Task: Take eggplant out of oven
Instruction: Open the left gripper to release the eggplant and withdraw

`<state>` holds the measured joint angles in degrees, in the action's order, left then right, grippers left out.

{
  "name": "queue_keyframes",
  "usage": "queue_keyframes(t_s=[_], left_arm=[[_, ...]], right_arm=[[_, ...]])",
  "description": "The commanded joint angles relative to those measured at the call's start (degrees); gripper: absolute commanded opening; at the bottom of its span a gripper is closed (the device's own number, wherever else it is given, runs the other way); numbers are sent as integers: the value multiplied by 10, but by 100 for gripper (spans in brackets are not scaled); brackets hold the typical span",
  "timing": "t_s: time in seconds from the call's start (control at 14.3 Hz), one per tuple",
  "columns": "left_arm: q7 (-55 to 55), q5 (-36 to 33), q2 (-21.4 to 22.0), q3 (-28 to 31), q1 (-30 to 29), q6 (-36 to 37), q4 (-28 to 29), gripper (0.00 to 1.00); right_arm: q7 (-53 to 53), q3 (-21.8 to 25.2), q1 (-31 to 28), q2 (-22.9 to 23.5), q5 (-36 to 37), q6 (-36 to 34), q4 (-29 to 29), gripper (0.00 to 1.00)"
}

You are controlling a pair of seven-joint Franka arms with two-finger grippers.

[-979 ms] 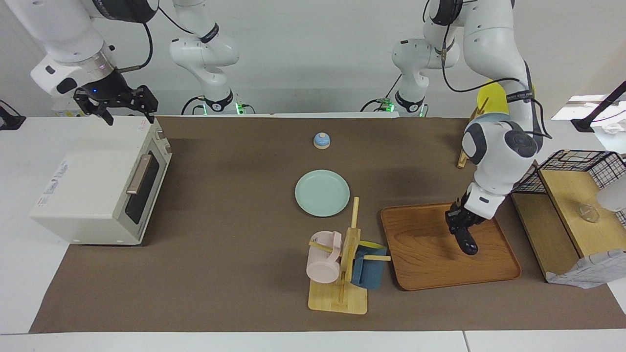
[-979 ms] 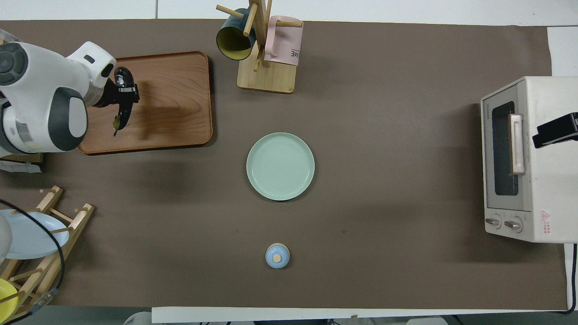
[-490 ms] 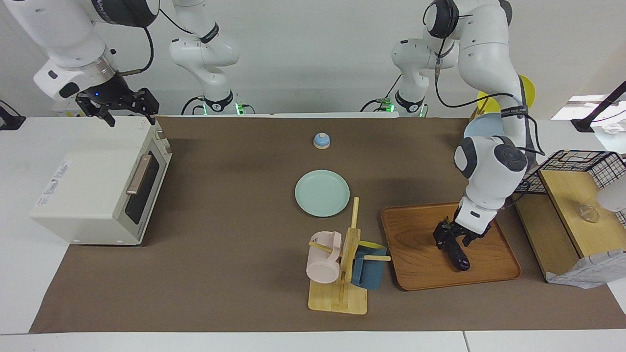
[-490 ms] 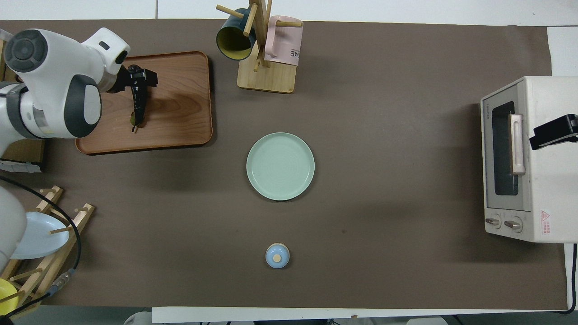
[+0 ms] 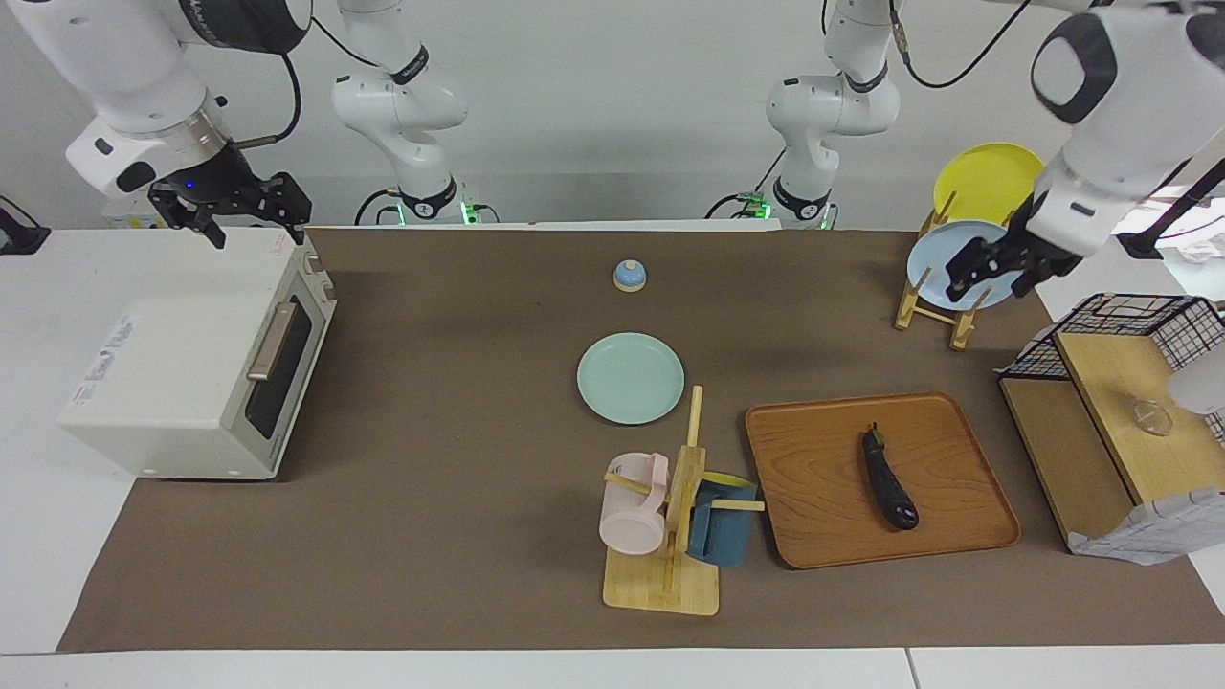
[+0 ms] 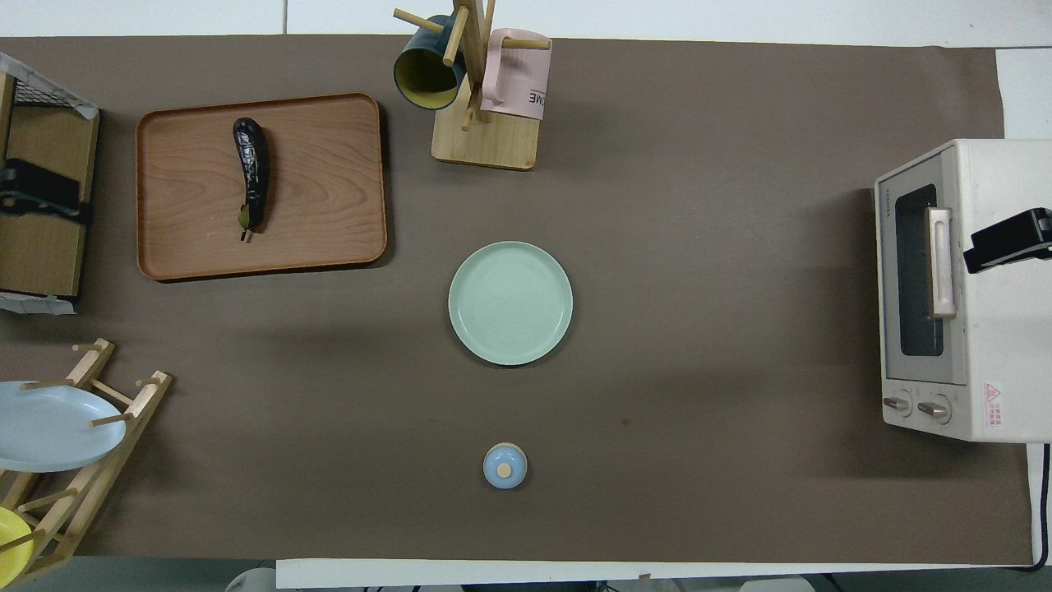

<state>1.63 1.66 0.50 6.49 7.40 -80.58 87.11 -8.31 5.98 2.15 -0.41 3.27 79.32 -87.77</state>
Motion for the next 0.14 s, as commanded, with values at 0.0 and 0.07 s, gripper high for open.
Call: queue_keyframes(t_s=[0.0,0.07], left_arm=[[31,-5,-16,1,-5,55,-40,100],[31,-4,-14,-2,-5,51,-40,100]], right_arm=[[7,4,1,-8,-13,0,-10,100],[7,4,0,-8,-13,-1,-10,100]])
